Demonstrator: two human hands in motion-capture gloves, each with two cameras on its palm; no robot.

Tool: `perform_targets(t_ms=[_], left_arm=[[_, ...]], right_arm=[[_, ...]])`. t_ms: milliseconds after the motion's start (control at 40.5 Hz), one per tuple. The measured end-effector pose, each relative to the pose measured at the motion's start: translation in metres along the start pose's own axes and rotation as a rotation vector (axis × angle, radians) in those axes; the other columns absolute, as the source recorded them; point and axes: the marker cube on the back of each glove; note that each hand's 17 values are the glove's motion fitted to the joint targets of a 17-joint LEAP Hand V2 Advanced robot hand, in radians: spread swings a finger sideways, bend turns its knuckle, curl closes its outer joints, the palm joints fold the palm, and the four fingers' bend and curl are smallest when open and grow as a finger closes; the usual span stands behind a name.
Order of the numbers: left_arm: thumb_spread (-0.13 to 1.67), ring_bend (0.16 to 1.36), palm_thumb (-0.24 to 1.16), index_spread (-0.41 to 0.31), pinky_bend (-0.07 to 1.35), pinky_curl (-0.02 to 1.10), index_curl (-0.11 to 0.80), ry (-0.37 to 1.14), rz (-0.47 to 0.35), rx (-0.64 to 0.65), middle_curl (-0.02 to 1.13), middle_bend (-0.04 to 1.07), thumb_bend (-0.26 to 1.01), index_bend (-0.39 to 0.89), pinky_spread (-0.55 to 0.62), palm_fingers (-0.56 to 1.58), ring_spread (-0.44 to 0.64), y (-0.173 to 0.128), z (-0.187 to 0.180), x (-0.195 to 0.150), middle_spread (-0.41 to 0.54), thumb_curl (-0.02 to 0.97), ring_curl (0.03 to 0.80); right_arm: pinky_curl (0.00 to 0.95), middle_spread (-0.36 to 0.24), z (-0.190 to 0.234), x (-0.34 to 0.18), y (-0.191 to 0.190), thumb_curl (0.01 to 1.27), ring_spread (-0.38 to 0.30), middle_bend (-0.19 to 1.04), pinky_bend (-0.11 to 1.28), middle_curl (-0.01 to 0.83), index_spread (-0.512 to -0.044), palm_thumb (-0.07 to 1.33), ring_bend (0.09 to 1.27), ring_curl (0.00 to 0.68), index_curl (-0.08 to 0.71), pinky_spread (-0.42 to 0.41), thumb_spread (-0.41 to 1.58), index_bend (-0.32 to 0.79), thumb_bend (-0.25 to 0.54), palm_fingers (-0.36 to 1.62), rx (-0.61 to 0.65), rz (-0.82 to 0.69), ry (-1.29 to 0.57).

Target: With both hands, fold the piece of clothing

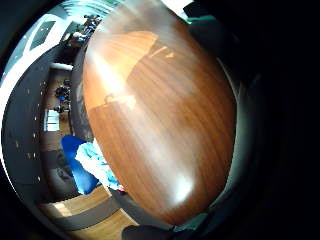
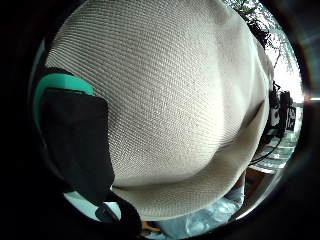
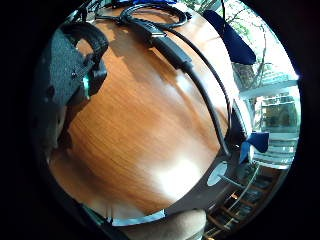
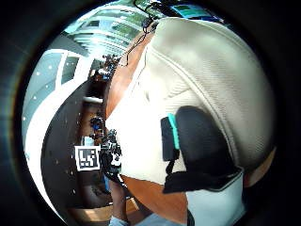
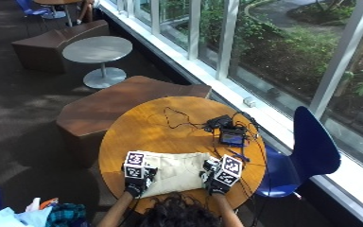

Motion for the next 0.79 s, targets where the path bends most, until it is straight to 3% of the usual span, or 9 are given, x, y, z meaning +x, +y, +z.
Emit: perform_targets(t_ms=[99, 173, 222, 247, 346, 445, 593, 667, 791], left_arm=[[1.42, 0.48, 0.07, -0.116, 0.41, 0.44, 0.333, -0.044, 0.019, -0.028, 0.39, 0.15, -0.04, 0.14, 0.25, 0.30, 0.12, -0.015, 0.025, 0.008, -0.016, 0.182, 0.332], [1.44, 0.48, 0.03, -0.109, 0.42, 0.44, 0.335, -0.062, 0.033, -0.037, 0.38, 0.16, -0.03, 0.15, 0.28, 0.30, 0.15, -0.025, 0.030, 0.019, -0.001, 0.168, 0.326], [1.46, 0.48, 0.01, -0.106, 0.42, 0.43, 0.335, -0.060, 0.049, -0.047, 0.37, 0.17, -0.02, 0.15, 0.30, 0.30, 0.17, -0.029, 0.030, 0.028, 0.004, 0.161, 0.324], [1.46, 0.49, 0.01, -0.104, 0.42, 0.43, 0.337, -0.053, 0.061, -0.052, 0.37, 0.16, -0.02, 0.15, 0.31, 0.31, 0.17, -0.031, 0.028, 0.035, 0.004, 0.161, 0.326], [1.48, 0.49, -0.01, -0.100, 0.43, 0.43, 0.339, -0.011, 0.107, -0.069, 0.37, 0.17, -0.01, 0.15, 0.33, 0.31, 0.19, -0.038, 0.020, 0.063, 0.009, 0.154, 0.324], [1.48, 0.49, 0.00, -0.097, 0.43, 0.42, 0.344, -0.006, 0.139, -0.073, 0.37, 0.18, -0.01, 0.16, 0.35, 0.31, 0.19, -0.049, 0.026, 0.079, 0.007, 0.157, 0.322], [1.46, 0.49, 0.01, -0.104, 0.41, 0.41, 0.349, 0.088, 0.141, -0.030, 0.37, 0.19, 0.00, 0.16, 0.36, 0.32, 0.20, -0.048, 0.010, 0.076, 0.006, 0.166, 0.321], [1.44, 0.51, 0.02, -0.103, 0.40, 0.40, 0.348, 0.235, 0.097, 0.063, 0.37, 0.19, 0.00, 0.15, 0.37, 0.33, 0.19, -0.047, -0.009, 0.054, 0.002, 0.173, 0.322], [1.44, 0.53, 0.13, -0.088, 0.39, 0.39, 0.333, 0.369, -0.007, 0.226, 0.38, 0.22, 0.04, 0.12, 0.37, 0.37, 0.16, -0.032, -0.050, 0.001, -0.013, 0.206, 0.328]], right_arm=[[0.427, -0.011, 0.014, 0.020, -0.001, 0.37, -0.124, 0.28, 0.65, 0.420, -0.208, 0.63, 0.84, 0.463, 0.102, -0.050, 1.26, -0.07, 0.067, 0.85, -0.018, 0.083, -0.017], [0.432, -0.037, 0.011, 0.025, -0.005, 0.38, -0.149, 0.32, 0.65, 0.430, -0.203, 0.69, 0.88, 0.470, 0.073, -0.095, 1.26, -0.05, 0.087, 0.89, -0.024, 0.092, -0.017], [0.448, -0.074, 0.006, 0.032, -0.012, 0.40, -0.167, 0.37, 0.67, 0.447, -0.201, 0.73, 0.89, 0.480, 0.063, -0.119, 1.24, -0.04, 0.097, 0.93, -0.022, 0.105, -0.050], [0.458, -0.120, 0.001, 0.037, -0.015, 0.42, -0.178, 0.40, 0.68, 0.458, -0.205, 0.80, 0.90, 0.490, 0.068, -0.130, 1.19, -0.01, 0.118, 1.00, -0.020, 0.120, -0.072], [0.475, -0.176, -0.030, 0.059, -0.027, 0.46, -0.197, 0.40, 0.71, 0.463, -0.218, 0.88, 0.90, 0.496, 0.071, -0.159, 1.09, 0.03, 0.117, 1.03, -0.027, 0.191, -0.133], [0.494, -0.193, -0.055, 0.061, -0.035, 0.49, -0.208, 0.41, 0.70, 0.471, -0.231, 0.92, 0.90, 0.504, 0.083, -0.178, 1.00, 0.05, 0.097, 1.04, -0.016, 0.203, -0.151], [0.504, -0.203, -0.093, 0.006, -0.035, 0.52, -0.217, 0.40, 0.68, 0.471, -0.246, 0.96, 0.88, 0.504, 0.105, -0.199, 0.87, 0.08, 0.051, 1.07, 0.123, 0.091, -0.076], [0.509, -0.206, -0.113, -0.045, -0.025, 0.53, -0.220, 0.39, 0.67, 0.470, -0.258, 0.98, 0.86, 0.503, 0.118, -0.208, 0.81, 0.08, 0.029, 1.08, 0.199, -0.002, 0.047], [0.517, -0.211, -0.102, -0.126, -0.019, 0.55, -0.225, 0.38, 0.68, 0.467, -0.280, 0.98, 0.84, 0.499, 0.149, -0.217, 0.74, 0.11, -0.016, 1.14, 0.229, -0.145, 0.266]])
